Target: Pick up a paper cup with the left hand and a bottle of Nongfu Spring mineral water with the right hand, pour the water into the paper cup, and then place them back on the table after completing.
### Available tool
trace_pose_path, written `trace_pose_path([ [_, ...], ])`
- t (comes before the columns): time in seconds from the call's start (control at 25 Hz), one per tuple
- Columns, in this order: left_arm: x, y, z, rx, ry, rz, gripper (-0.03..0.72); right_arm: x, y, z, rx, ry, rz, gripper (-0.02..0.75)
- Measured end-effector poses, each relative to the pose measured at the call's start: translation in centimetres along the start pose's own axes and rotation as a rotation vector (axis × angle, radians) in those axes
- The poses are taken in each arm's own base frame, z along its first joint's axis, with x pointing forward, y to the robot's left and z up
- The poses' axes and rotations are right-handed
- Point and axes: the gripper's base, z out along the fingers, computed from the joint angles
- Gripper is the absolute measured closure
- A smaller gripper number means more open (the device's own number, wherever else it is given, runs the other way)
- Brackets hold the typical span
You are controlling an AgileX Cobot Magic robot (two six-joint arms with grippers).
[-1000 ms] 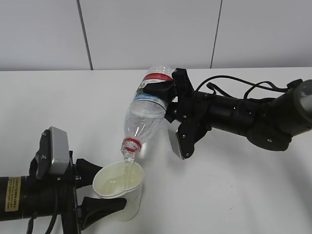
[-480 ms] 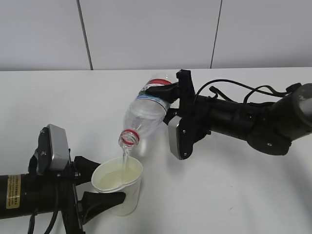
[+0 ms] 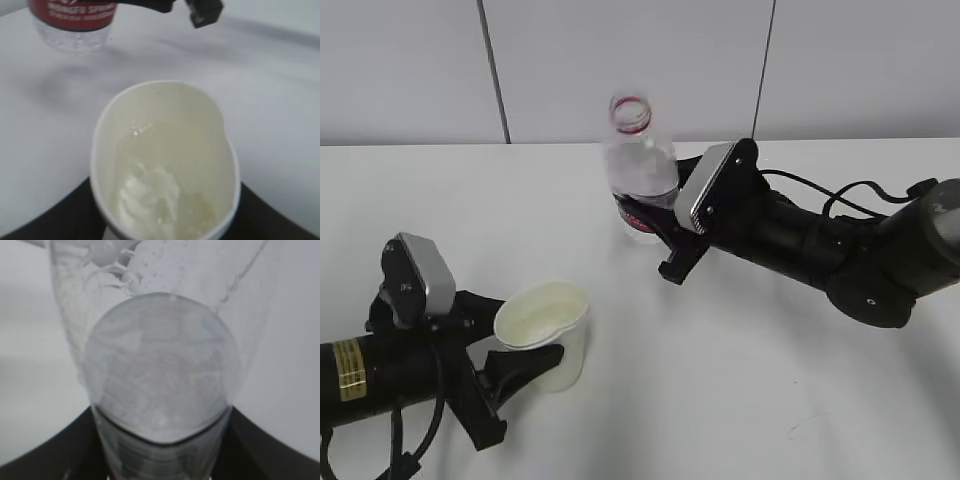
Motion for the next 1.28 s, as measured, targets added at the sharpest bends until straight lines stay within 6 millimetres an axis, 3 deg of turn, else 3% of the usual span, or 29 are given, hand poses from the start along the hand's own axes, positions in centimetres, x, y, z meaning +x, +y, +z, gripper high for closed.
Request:
trace_pose_path([
  [0.24, -0.1, 1.3, -0.1, -0.142, -0.007, -0.014, 0.301, 0.7, 0.5, -0.7, 0.026, 0.035, 0.222, 0.361],
  [0.44, -0.1, 1.6, -0.1, -0.176, -0.008, -0.025, 0.301, 1.9, 1.9, -2.8, 0.043, 0.119, 0.334, 0.361],
  [0.64, 0.0, 1.8, -0.2, -0.198, -0.009, -0.034, 0.301, 1.6, 2.2, -4.8, 0.112, 0.153, 0.447, 0.361],
  [1.0, 0.0, 2.9, 1.0, -0.215, -0.020, -0.034, 0.301, 2.9, 3.5, -7.2, 0.167, 0.240, 0.532, 0.361],
  [1.28, 0.5, 3.4, 2.2, -0.190, -0.023, -0.028, 0.301, 2.9, 3.5, -7.5, 0.186, 0.241, 0.541, 0.361],
])
